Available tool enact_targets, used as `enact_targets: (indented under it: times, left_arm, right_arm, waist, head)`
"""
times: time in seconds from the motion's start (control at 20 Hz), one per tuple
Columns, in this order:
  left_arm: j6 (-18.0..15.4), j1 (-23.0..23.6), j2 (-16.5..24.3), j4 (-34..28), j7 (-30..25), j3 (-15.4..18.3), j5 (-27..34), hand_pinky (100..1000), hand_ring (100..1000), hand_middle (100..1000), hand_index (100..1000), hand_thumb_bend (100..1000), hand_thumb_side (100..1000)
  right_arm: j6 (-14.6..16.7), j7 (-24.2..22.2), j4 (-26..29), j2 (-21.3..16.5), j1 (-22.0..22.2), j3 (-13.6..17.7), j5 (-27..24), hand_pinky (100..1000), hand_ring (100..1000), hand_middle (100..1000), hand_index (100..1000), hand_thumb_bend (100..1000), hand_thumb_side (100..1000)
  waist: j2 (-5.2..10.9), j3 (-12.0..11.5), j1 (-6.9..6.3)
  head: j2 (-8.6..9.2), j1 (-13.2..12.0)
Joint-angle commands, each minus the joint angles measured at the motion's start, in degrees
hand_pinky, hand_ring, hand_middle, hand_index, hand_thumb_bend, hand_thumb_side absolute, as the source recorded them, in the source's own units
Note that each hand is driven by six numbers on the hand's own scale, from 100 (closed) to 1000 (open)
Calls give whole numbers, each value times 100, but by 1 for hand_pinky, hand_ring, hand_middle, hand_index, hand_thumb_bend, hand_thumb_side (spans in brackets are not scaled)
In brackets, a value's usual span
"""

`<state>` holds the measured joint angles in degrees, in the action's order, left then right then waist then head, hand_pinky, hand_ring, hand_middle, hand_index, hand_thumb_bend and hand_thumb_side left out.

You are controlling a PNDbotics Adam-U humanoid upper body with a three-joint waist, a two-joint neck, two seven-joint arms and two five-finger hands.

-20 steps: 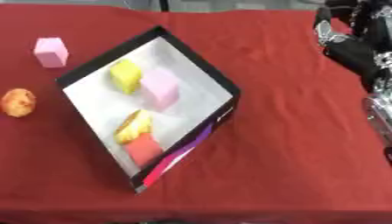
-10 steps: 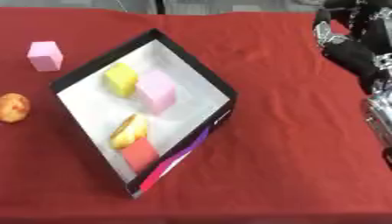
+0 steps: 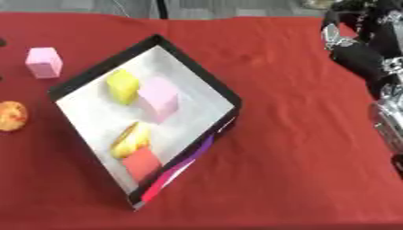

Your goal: Pick up objects on the table and place them in the box.

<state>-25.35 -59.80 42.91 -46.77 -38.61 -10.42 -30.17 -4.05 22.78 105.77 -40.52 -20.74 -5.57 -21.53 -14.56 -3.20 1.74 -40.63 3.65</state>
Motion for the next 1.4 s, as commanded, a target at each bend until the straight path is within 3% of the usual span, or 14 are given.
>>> enact_targets:
  times: [0.05, 0.25, 0.85, 1.1, 1.4]
  left_arm:
    - [-982, -190, 106, -128, -1085, 36, 132, 894, 858, 802, 870, 529, 547]
    - [-900, -318, 0, -125, -1279, 27, 340, 896, 859, 803, 871, 488, 579]
    - [-870, -485, -250, -24, -1336, -64, 272, 922, 884, 820, 875, 555, 677]
    - [-925, -521, -312, 14, -1336, -42, -32, 925, 889, 819, 870, 582, 664]
    - [-959, -572, -340, -60, -1282, 48, -399, 930, 902, 822, 868, 643, 575]
  right_arm:
    - [14, -8, -31, -96, -98, 35, -38, 947, 723, 664, 817, 172, 122]
    - [39, -19, -89, -86, -122, 50, -48, 947, 722, 663, 816, 171, 122]
    - [56, -16, -113, -43, -203, 15, -127, 946, 711, 655, 809, 158, 127]
    - [46, -37, -83, -17, -242, -29, -150, 948, 714, 657, 809, 149, 131]
    - [26, -82, -93, 8, -261, -65, -148, 950, 714, 659, 809, 142, 137]
  waist:
    - [109, 5, -30]
    - [104, 14, -29]
    - [50, 122, -63]
    - [11, 165, -82]
    - [-19, 183, -96]
  head:
    - [76, -6]
    - [64, -5]
    - [129, -49]
    - [111, -64]
    - [108, -118]
